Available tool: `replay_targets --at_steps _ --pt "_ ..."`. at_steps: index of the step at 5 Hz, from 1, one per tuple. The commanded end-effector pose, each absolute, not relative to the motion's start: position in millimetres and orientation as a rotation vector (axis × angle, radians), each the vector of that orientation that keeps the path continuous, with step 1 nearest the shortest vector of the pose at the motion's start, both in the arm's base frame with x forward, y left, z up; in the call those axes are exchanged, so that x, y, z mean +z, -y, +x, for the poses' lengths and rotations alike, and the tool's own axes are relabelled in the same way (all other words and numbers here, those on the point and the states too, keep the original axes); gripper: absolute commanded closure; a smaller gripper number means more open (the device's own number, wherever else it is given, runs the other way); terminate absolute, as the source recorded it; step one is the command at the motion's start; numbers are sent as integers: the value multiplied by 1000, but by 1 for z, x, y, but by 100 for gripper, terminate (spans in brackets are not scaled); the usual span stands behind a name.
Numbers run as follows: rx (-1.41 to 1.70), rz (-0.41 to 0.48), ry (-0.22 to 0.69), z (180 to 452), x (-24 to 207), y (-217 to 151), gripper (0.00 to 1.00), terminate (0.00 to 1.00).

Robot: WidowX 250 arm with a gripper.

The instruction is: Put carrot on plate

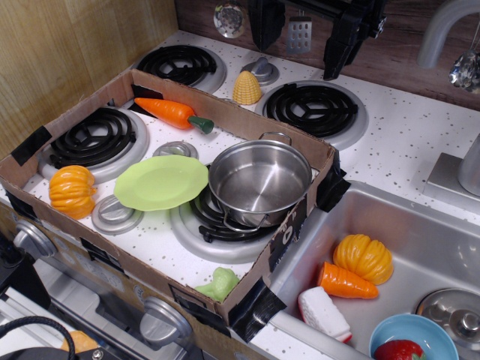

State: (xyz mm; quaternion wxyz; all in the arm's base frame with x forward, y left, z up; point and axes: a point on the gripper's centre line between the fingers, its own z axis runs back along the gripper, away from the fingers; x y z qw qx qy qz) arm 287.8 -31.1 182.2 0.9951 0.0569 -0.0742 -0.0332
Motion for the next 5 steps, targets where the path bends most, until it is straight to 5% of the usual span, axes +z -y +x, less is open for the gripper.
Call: replay_targets --at_steps 1,2,5 --pt "-66 114 149 288 182 31 0 0" --pt "-319 190 198 284 183 10 0 0" --pt "-985 198 363 289 155 -49 0 0"
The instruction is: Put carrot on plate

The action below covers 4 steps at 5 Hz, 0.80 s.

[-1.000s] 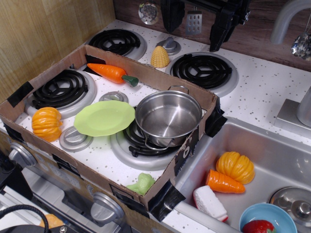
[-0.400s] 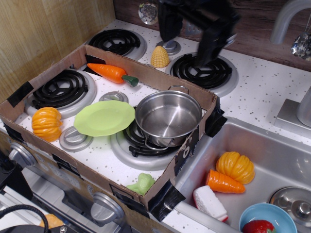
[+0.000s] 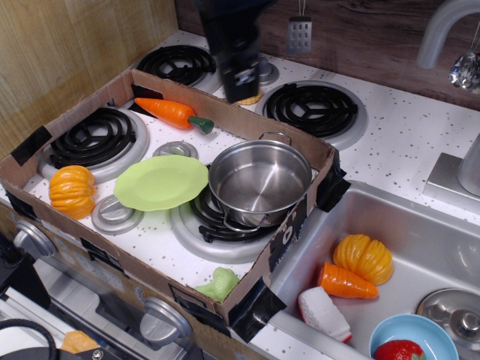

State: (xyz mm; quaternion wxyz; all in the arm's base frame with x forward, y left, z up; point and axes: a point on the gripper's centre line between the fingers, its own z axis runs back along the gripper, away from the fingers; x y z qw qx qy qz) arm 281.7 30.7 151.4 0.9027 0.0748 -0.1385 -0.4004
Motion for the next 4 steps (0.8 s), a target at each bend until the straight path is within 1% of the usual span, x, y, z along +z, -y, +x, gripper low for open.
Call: replay_targets --at_steps 1,2,3,4 --pt "-1098 221 412 293 139 -67 0 0" --pt "-1199 256 420 302 128 -94 0 0" --pt "-1279 320 415 310 115 -119 0 0" --pt "-1319 289 374 312 101 -140 0 0"
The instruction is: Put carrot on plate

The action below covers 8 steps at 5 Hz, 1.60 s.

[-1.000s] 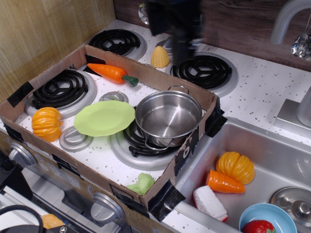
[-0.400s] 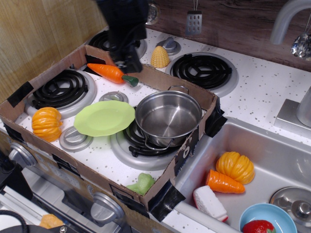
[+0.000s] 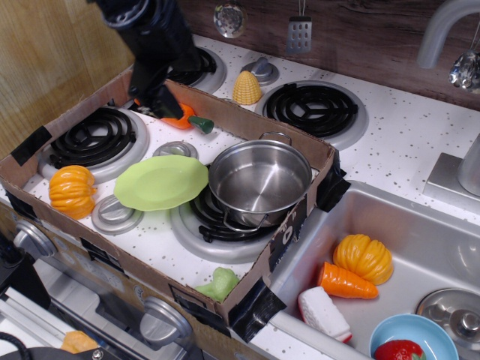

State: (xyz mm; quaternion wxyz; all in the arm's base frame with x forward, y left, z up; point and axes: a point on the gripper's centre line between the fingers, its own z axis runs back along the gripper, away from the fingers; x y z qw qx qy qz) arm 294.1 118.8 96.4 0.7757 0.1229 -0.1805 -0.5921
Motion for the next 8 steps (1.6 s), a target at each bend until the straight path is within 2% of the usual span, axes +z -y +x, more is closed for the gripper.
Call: replay_targets --at_steps 1,2,3,5,6,8 --pt "-1315 232 280 314 89 -153 0 0" --pt "-1313 178 232 316 76 -164 0 0" --pt "-1345 196 200 322 62 -170 0 0" --pt "-1457 359 403 347 44 -182 0 0" --pt "-1469 412 429 348 41 -184 0 0" --pt "-1477 197 302 344 29 -173 0 0"
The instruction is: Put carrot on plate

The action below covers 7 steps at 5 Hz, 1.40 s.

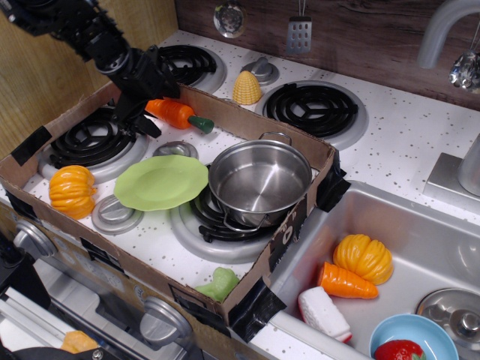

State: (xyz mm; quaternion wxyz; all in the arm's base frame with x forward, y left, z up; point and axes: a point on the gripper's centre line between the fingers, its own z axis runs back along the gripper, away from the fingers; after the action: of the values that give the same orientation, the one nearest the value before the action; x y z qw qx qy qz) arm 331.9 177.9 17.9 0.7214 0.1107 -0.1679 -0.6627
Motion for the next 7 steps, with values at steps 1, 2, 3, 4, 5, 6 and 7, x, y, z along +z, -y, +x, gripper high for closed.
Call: replay_targets --at_steps 1,2,3,4,5,6,7 --pt "-1504 128 209 338 34 -166 0 0" --pt "-1518 124 201 330 36 -165 100 0" --pt "-1493 193 164 326 40 -163 100 0" --pt "-1479 242 147 320 51 -156 100 0" --pt "-1459 363 105 315 85 -151 100 0" --pt "-1385 420 68 305 120 -146 100 0" --pt "-1278 388 89 284 130 -128 100 0"
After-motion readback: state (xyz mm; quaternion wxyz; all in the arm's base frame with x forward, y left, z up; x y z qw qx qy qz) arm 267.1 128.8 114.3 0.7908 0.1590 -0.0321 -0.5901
